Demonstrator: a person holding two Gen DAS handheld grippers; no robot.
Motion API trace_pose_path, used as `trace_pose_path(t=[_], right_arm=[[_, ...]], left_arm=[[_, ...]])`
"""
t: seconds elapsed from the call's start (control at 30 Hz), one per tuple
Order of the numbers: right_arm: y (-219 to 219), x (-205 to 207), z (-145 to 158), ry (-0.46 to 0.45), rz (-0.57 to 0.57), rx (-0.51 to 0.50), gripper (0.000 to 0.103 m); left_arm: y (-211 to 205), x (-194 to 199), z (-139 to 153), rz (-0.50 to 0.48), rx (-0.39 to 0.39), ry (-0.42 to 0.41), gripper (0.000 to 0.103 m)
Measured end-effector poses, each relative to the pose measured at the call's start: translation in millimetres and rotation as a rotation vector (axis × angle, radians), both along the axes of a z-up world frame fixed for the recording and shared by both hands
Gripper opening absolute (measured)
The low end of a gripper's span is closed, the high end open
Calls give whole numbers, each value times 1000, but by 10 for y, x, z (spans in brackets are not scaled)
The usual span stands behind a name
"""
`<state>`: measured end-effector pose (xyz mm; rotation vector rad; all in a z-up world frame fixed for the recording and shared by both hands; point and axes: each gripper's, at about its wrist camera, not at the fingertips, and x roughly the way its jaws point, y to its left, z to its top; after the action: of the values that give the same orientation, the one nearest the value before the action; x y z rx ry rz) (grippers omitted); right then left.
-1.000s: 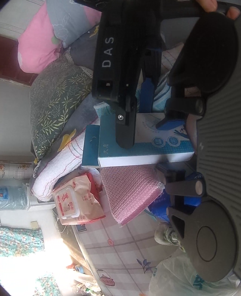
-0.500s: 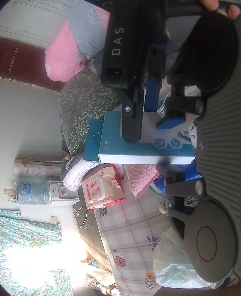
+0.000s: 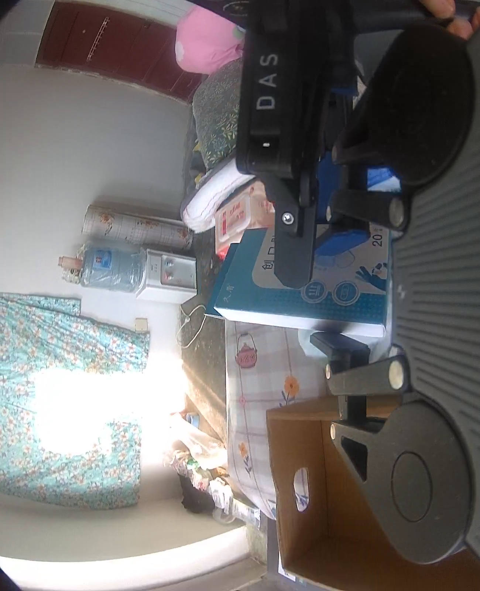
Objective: Organize soft objects
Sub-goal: 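Carry the blue box with the left tool and lower it into the cardboard box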
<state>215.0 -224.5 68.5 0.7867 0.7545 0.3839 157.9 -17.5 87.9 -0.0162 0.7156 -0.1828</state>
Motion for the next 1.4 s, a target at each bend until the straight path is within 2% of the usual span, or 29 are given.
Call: trace_pose_path(t=[0.13,0.27,0.4,0.53,0.67,0.83,0.93,1.07,1.13,1.23,1.4], right_arm=[[742,226,18,21,97,29,69],[1431,465,-39,55,173,39,69],[1834,660,-187,105,195,31,69],[2009,792,-314,104,173,-53,69],[1933,863,-412,78,159,-115,70],[1750,847,-370,34,142,-147,72],[1571,793,-367,26,127,-131,72],[1351,698,-384,22,104,-98,72],[1264,655,-385,17,97,-81,73],[1183,610,-388,12,92,-48,74],[1087,617,-448,25,88,-1,74]], left_arm=[[624,53,-1,123,2,8,47],[1087,218,-96,208,-1,57,47],[1398,295,-316,242,-13,116,48],[1521,437,-564,227,-17,169,50],[1580,589,-866,233,-24,237,50],[1661,635,-1031,252,-30,301,50],[1721,620,-1102,271,-37,367,50],[1839,602,-1291,267,-88,517,50],[1887,587,-1374,290,-95,565,50],[1930,583,-1498,318,-84,617,47],[1861,622,-1621,292,-103,687,41]])
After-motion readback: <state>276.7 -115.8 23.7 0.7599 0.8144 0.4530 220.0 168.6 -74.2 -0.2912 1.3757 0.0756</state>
